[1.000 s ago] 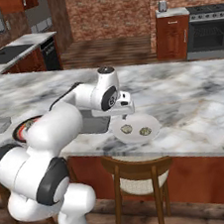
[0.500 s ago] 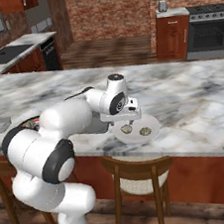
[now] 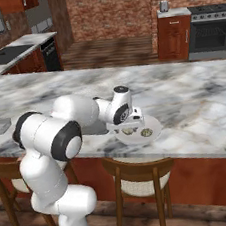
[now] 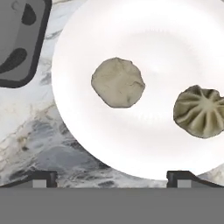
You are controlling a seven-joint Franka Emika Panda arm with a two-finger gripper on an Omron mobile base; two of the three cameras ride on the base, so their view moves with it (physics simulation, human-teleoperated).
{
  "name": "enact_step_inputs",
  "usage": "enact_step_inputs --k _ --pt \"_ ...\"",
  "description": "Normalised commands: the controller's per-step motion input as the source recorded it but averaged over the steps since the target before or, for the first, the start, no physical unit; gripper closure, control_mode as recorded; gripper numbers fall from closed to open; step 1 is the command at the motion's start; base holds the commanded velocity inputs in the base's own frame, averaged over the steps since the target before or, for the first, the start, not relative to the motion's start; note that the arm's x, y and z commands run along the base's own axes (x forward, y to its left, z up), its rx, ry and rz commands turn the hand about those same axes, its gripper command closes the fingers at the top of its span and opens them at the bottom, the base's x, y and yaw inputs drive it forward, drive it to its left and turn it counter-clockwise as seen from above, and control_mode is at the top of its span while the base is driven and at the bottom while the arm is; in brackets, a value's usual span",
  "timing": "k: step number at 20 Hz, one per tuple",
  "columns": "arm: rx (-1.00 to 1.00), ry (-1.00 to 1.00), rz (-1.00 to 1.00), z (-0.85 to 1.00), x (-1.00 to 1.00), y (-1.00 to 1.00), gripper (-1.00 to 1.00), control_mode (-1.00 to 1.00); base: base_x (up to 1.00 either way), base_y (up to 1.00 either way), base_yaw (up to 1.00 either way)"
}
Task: Place two dumplings into each of the tupperware containers and then place the containers in the fridge.
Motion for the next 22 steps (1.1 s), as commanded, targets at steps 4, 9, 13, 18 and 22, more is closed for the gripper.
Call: enact_step_inputs --k 4,9,13,18,22 --pt "0.0 0.0 0.11 -0.44 0.69 0.0 -1.0 -1.0 0.0 0.0 0.0" --pt "0.0 0.0 0.09 -0.24 0.63 -0.01 -1.0 -1.0 0.0 0.0 0.0" --pt "0.0 0.02 0.06 -0.02 0.34 -0.06 -1.0 -1.0 0.0 0.0 0.0" --pt "0.0 0.06 0.01 -0.09 0.12 0.0 -1.0 -1.0 0.0 0.0 0.0" --pt "0.0 0.07 0.0 -0.26 0.0 0.01 -1.0 -1.0 0.0 0.0 0.0"
